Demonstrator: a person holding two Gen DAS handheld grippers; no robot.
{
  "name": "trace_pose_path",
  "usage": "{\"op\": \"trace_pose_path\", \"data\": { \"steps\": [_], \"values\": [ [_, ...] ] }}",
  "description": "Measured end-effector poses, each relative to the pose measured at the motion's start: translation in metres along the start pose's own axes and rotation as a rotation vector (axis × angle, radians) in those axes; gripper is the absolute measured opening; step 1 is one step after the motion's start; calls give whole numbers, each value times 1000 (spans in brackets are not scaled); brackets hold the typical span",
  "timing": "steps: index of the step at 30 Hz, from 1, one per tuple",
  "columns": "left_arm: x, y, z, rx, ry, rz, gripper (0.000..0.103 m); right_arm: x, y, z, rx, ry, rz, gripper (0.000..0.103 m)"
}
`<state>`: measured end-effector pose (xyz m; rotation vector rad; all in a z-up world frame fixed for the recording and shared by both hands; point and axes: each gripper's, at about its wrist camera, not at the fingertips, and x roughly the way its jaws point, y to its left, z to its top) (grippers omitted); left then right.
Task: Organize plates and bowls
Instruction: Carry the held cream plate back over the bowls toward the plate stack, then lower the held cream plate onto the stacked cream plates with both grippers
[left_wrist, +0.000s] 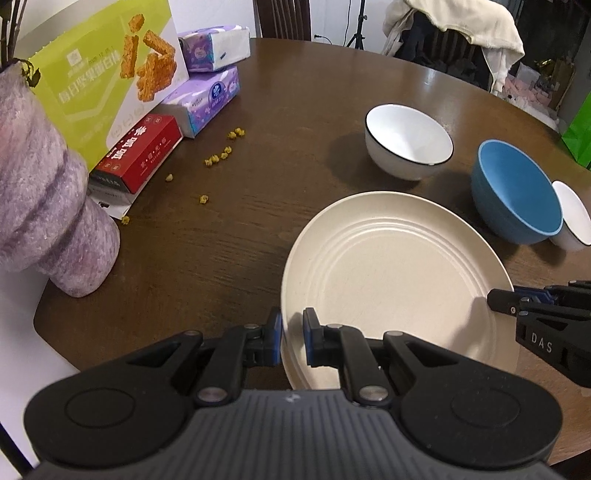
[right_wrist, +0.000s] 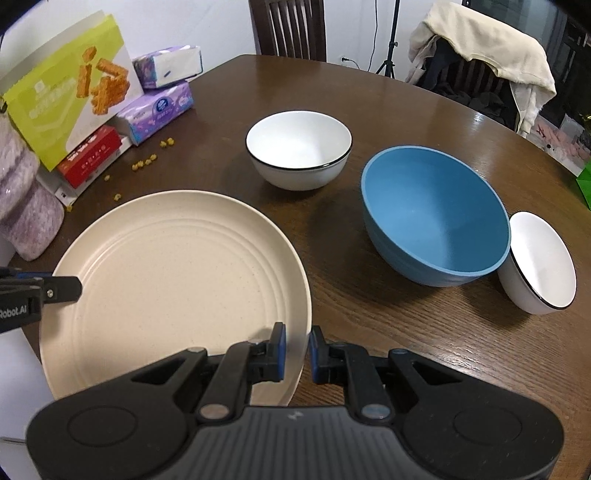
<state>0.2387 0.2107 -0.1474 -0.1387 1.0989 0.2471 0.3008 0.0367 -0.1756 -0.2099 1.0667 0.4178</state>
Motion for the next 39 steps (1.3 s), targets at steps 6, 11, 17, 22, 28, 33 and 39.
{"op": "trace_pose_path", "data": {
  "steps": [6, 11, 17, 22, 28, 33, 39],
  "values": [
    [7, -1, -5, 8, 13, 9, 12, 4, 4, -2, -22, 5, -15, 12],
    [13, -1, -8, 12, 23, 14, 12, 8, 8, -4, -43, 9, -28, 12],
    [19, -2, -12, 18, 28, 26, 13, 12, 9, -7, -56, 16, -32, 13],
    [21, -4, -15, 20, 34, 29, 13, 16, 11, -10, -69, 22, -35, 13],
    [24, -6, -16, 27, 36, 36, 13, 17, 13, -11, -85, 19, -45, 13],
    [27, -10, -16, 41, 34, 47, 13, 19, 14, -12, -91, 18, -51, 13],
    [31, -12, -18, 53, 42, 54, 14, 23, 16, -13, -104, 20, -62, 13]
  ]
}}
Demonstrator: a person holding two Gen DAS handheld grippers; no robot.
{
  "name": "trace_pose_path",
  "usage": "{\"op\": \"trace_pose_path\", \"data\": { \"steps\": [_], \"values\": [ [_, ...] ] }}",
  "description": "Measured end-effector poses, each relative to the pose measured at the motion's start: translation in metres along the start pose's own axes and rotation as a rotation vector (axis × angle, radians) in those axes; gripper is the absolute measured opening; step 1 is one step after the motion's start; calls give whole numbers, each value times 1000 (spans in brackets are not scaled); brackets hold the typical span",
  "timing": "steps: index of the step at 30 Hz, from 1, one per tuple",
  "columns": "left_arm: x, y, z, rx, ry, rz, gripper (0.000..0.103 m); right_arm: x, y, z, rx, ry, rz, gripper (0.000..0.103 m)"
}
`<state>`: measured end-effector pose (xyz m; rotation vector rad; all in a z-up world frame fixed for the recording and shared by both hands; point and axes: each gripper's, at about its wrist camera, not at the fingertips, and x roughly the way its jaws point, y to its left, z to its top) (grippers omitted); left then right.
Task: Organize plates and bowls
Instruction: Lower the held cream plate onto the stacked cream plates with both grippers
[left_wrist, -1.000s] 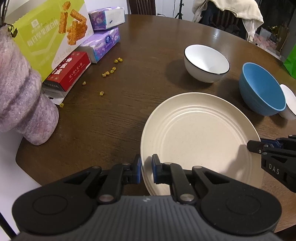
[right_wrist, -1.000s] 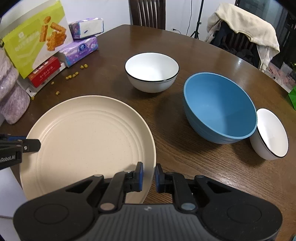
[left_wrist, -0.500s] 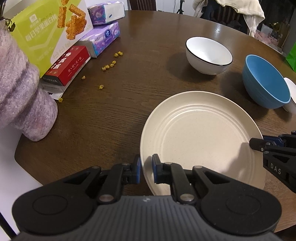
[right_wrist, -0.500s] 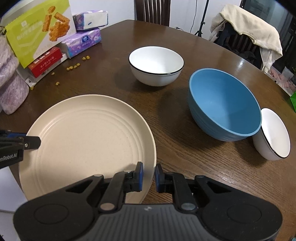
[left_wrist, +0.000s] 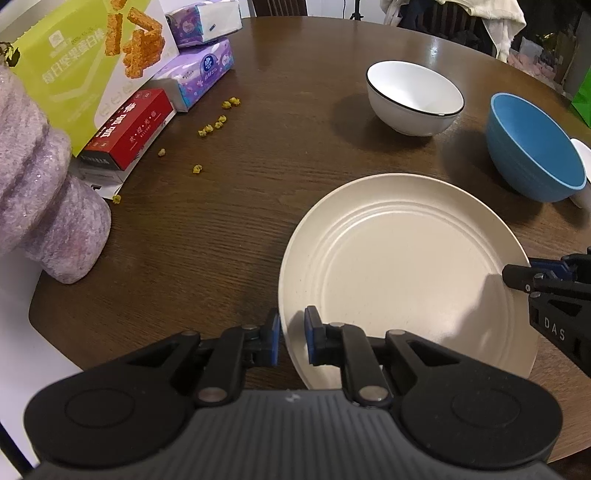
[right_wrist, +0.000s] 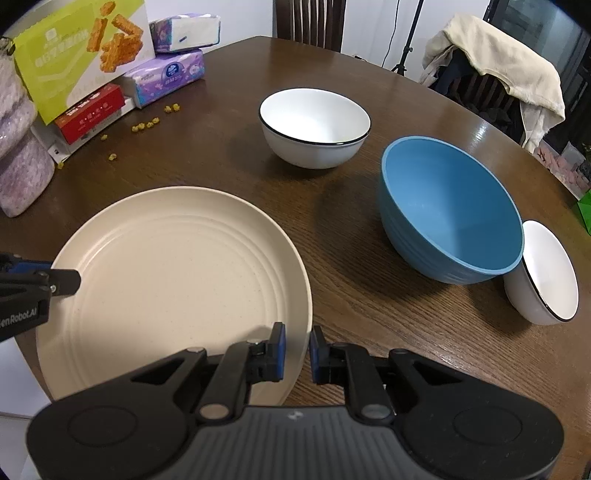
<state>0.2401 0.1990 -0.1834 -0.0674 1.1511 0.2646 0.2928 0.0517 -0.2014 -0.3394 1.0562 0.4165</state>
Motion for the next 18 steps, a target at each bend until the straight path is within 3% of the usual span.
{"op": "trace_pose_path", "data": {
  "steps": [18],
  "values": [
    [3, -6, 1, 41, -6, 35, 15, 7, 8, 2, -34, 2, -29, 13]
  ]
}}
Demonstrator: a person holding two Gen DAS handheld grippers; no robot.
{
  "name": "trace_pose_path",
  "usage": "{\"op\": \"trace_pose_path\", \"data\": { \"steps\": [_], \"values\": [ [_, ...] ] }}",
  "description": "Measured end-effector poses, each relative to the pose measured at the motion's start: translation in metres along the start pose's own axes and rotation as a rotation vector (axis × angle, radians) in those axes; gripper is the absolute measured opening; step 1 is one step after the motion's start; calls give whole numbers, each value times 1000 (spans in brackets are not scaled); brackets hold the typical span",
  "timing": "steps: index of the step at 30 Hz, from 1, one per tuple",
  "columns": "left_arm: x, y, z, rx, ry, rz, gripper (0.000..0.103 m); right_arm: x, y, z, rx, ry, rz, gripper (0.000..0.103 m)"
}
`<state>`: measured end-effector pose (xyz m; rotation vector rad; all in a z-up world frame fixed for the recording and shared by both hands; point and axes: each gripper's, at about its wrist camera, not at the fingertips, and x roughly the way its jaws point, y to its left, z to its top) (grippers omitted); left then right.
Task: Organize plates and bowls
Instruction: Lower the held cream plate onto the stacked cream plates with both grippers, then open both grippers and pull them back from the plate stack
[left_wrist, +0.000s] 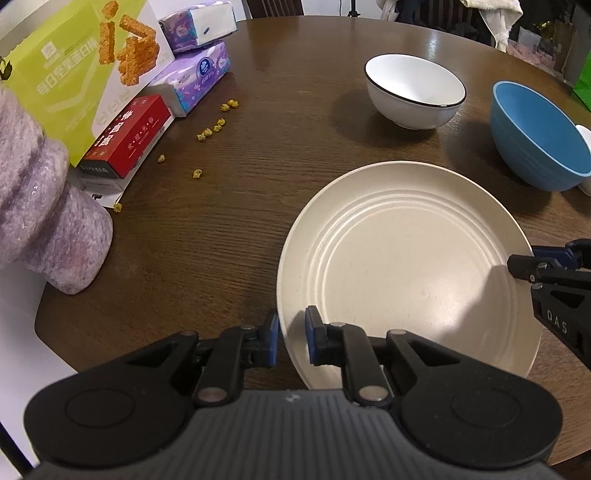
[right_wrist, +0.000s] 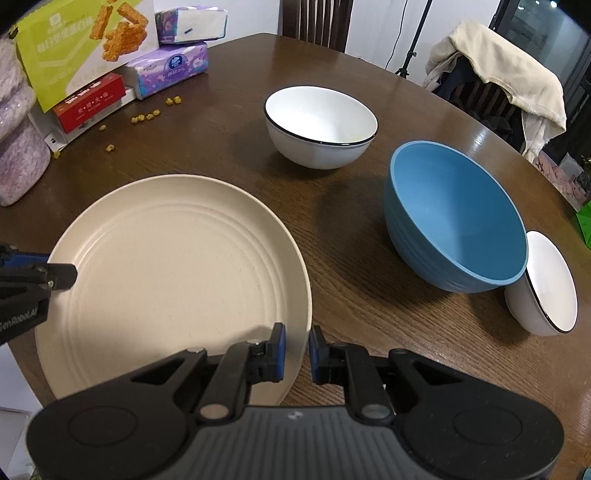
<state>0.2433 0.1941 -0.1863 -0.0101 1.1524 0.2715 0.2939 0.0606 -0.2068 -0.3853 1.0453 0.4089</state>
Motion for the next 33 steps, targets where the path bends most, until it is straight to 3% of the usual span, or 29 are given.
{"op": "trace_pose_path", "data": {
  "steps": [10, 15, 19, 22, 24, 31, 33],
  "values": [
    [3, 1, 2, -4, 10, -10, 18, 2, -3, 3, 24, 9, 13, 13],
    [0, 3, 2, -8, -4, -19, 39, 2, -5, 4, 33, 13, 29, 18],
    [-7, 6, 4, -24, -29, -25, 50, -1, -8, 3, 48, 6, 43, 20],
    [-14, 10, 4, -39, -52, -30, 61, -7, -10, 4, 61, -10, 47, 30],
    [-20, 12, 3, -51, -75, -40, 75, -13, -13, 4, 72, -24, 55, 40],
    [-44, 19, -6, -88, -167, -76, 90, -30, -26, -5, 121, -63, 82, 69],
    [-53, 19, -10, -90, -210, -83, 97, -37, -31, -11, 143, -79, 96, 85]
  ]
}}
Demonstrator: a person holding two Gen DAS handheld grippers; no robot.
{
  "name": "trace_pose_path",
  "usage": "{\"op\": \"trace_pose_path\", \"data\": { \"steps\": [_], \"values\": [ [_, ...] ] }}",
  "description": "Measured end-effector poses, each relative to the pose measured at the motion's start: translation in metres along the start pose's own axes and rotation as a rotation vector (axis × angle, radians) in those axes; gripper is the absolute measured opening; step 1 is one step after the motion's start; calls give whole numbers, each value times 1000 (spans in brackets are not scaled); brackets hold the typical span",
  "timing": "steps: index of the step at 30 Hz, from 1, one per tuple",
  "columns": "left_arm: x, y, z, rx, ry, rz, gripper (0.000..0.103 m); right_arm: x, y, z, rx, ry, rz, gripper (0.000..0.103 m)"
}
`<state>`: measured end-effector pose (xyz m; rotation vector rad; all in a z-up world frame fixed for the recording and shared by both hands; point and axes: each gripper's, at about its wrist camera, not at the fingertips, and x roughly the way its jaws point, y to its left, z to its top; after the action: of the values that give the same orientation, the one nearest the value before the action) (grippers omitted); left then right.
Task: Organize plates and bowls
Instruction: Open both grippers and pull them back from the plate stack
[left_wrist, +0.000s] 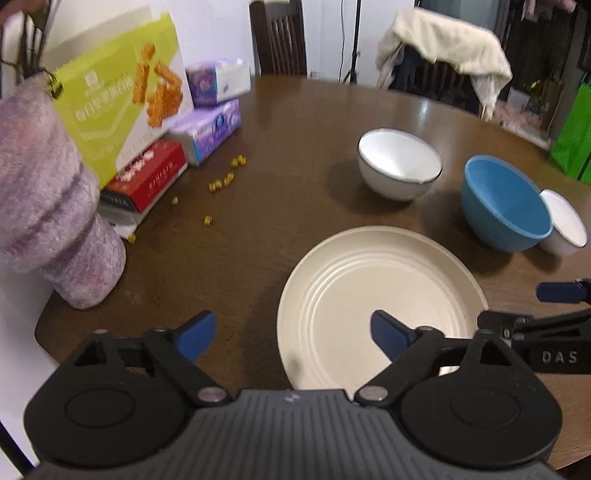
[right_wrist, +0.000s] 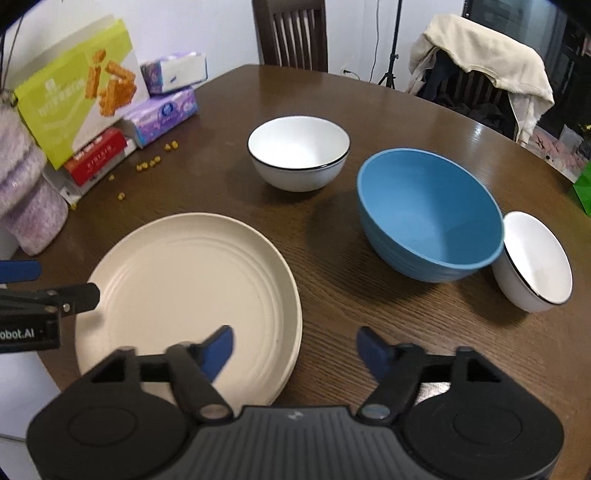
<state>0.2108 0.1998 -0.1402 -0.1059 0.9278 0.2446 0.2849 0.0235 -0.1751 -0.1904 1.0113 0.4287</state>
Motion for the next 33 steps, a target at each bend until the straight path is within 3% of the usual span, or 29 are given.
{"op": "trace_pose_path", "data": {
  "steps": [5, 17, 25, 33],
  "values": [
    [-25, -11, -7, 50, -116, -22, 103, -23, -13, -12, 49, -51, 9, 103],
    [-54, -26, -17, 90, -216, -111, 103, -68, -42, -44, 161, -107, -29, 103],
    [-70, -48, -21, 161, -232, -167, 103, -90, -51, -70, 203, -122, -76, 103],
    [-74, -72, -15, 168, -228, -185, 103, -113, -69, -84, 231, -142, -122, 103]
  ]
}}
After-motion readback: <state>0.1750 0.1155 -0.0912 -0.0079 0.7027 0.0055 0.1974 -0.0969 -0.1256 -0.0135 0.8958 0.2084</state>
